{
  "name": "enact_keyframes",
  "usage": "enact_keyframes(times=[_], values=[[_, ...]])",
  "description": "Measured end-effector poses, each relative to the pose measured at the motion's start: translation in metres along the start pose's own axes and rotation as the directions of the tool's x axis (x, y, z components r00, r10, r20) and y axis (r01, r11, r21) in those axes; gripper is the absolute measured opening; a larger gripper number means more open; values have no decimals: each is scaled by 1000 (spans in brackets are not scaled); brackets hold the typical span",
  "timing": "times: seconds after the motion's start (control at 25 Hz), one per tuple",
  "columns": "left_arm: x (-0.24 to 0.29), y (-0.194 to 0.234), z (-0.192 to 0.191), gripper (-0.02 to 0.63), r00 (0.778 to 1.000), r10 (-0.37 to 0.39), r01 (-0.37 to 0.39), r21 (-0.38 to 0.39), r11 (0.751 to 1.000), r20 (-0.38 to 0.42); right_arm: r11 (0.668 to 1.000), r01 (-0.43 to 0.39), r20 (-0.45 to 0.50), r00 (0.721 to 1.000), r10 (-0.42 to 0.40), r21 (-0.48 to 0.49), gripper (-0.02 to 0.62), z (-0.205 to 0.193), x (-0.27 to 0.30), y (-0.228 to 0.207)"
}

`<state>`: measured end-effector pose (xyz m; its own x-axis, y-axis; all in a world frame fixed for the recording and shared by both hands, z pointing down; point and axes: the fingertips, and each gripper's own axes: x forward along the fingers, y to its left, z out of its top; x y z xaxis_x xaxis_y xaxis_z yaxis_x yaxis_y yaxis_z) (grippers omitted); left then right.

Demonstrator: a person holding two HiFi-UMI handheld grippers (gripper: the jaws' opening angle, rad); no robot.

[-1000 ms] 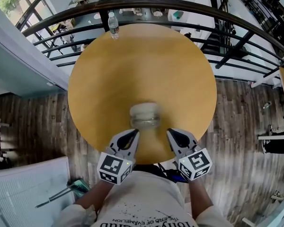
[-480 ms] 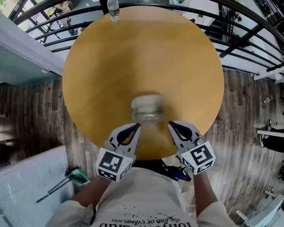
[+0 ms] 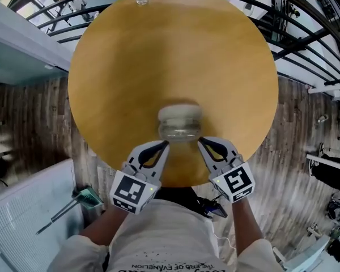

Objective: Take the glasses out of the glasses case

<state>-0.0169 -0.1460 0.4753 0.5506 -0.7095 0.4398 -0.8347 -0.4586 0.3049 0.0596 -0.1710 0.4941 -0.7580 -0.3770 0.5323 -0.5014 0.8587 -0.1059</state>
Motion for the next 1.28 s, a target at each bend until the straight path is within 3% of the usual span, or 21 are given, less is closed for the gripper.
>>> enact_keyframes(times=[0.44,0.64,1.28], values=[[19,22,-19,25,1000,10,-11,-42,999,-17,988,-107,-116,989,94,-109,55,-36,39,-16],[27,33,-24,25,1000,20,-21,-50,999,-20,967,-171,-191,972,134,-191,61,-50,54,-17],[36,51,-40,25,999,19,-23,-75,997,-44,905,-331,-332,913,236,-266,63,-86,90,-26]])
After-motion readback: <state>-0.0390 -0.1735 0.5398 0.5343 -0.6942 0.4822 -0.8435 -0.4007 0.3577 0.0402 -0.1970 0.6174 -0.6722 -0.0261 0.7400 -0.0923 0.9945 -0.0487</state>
